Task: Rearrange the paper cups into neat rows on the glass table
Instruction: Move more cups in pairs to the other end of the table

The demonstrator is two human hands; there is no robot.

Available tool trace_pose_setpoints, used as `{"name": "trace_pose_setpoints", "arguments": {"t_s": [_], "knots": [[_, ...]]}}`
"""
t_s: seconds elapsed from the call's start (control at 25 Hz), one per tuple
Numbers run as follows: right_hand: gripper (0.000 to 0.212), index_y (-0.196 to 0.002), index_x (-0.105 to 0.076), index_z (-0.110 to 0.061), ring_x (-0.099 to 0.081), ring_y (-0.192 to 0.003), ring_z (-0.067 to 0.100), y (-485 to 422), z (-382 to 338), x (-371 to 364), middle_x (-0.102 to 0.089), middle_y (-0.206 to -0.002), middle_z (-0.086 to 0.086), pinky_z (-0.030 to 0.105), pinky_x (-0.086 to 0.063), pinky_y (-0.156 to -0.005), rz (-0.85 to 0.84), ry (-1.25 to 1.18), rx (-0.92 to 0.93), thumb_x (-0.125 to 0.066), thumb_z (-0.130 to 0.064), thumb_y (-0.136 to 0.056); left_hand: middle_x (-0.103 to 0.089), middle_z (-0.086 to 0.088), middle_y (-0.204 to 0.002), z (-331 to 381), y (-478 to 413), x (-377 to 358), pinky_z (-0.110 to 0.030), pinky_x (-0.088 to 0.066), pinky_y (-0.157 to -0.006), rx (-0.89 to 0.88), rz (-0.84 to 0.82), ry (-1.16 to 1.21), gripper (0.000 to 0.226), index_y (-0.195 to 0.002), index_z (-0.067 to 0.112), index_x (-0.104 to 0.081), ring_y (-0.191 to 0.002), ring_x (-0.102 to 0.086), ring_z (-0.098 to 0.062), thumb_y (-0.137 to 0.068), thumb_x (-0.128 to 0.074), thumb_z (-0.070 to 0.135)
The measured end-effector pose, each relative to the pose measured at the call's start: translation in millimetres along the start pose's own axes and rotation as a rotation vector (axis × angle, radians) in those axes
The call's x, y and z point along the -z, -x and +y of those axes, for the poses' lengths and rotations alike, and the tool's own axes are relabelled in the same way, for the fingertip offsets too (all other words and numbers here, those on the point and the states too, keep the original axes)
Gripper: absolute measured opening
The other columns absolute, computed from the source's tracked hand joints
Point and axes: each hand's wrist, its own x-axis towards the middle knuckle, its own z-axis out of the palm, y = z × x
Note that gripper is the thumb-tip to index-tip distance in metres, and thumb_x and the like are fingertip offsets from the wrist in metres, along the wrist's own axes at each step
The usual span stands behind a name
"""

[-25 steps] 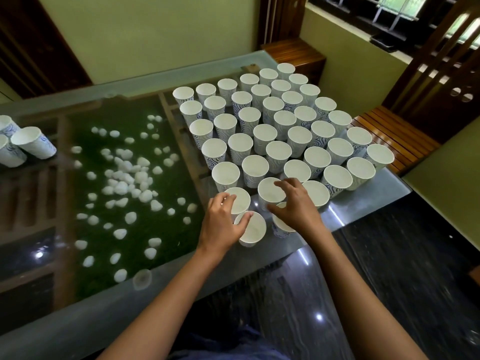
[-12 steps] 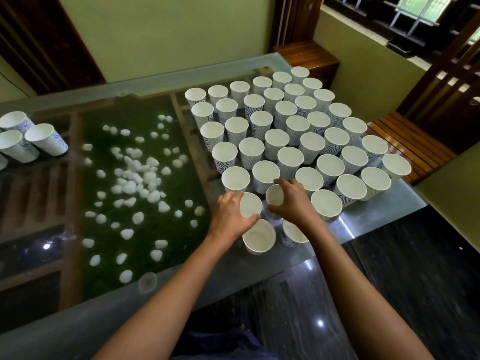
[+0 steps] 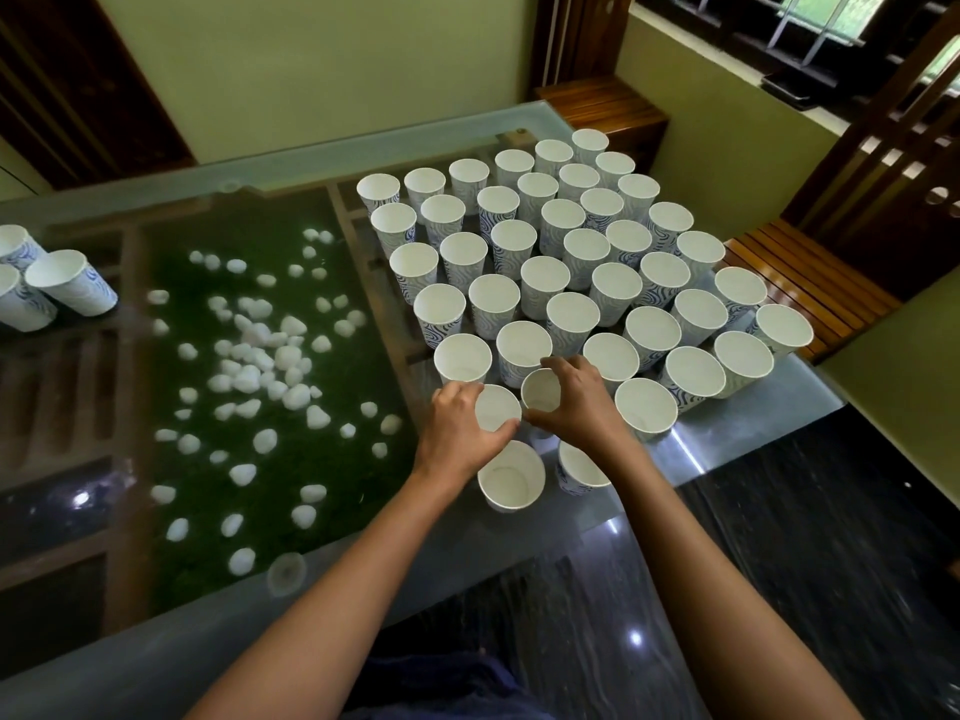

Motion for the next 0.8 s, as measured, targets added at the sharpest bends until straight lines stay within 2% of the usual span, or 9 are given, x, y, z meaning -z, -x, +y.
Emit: {"name": "trace_pose_setpoints", "arguments": {"t_s": [0.2,0.4,0.6,0.68,0.8], "knots": [[0.072,-0.132,-0.045,-0.009,-0.041,-0.119,0.033,0,1,1,-0.046,-0.125,0.017,0.032,-0.034,-0.095,0.015,0.015,0.004,-0.077,-0.023,-0.068,-0.058,-0.015,-0.116,5,-4,-4,-0.033,-0.039,-0.091,0.012,-0.02,-0.076,0.059,-0.115,0.007,-0.059,-0.109,-0.049,-0.028,-0.071,-0.07,0.045],[0.071,-0.131,-0.045,-0.009,-0.041,-0.118,0.033,2,2,4,-0.046,-0.126,0.017,0.033,-0.034,-0.096,0.014,0.012,0.005,-0.077,-0.025,-0.07,-0.056,-0.015,-0.123,5,-3,-5,-0.033,-0.039,-0.094,0.034,0.005,-0.005,0.063,-0.119,0.004,-0.057,-0.114,-0.048,-0.028,-0.072,-0.073,0.041],[0.07,-0.129,-0.046,-0.011,-0.042,-0.119,0.032,17,6,12,-0.045,-0.127,0.015,0.036,-0.035,-0.098,0.045,-0.026,0.003,-0.078,-0.029,-0.07,-0.052,-0.013,-0.13,4,11,-1,-0.032,-0.037,-0.098,0.025,0.054,0.011,0.071,-0.123,0.005,-0.054,-0.12,-0.045,-0.027,-0.07,-0.073,0.048],[0.068,-0.128,-0.049,-0.01,-0.045,-0.116,0.031,31,12,18,-0.047,-0.125,0.015,0.035,-0.036,-0.096,0.062,-0.041,-0.013,-0.079,-0.028,-0.069,-0.052,-0.014,-0.13,3,23,2,-0.033,-0.037,-0.098,-0.014,0.052,-0.014,0.07,-0.123,0.005,-0.055,-0.12,-0.044,-0.027,-0.07,-0.072,0.048],[0.067,-0.122,-0.053,-0.01,-0.049,-0.111,0.03,54,24,25,-0.051,-0.119,0.013,0.036,-0.041,-0.093,0.02,-0.021,-0.038,-0.08,-0.031,-0.065,-0.057,-0.014,-0.119,4,47,3,-0.033,-0.041,-0.092,-0.101,0.033,-0.034,0.069,-0.117,0.003,-0.059,-0.11,-0.05,-0.028,-0.066,-0.076,0.047]]}}
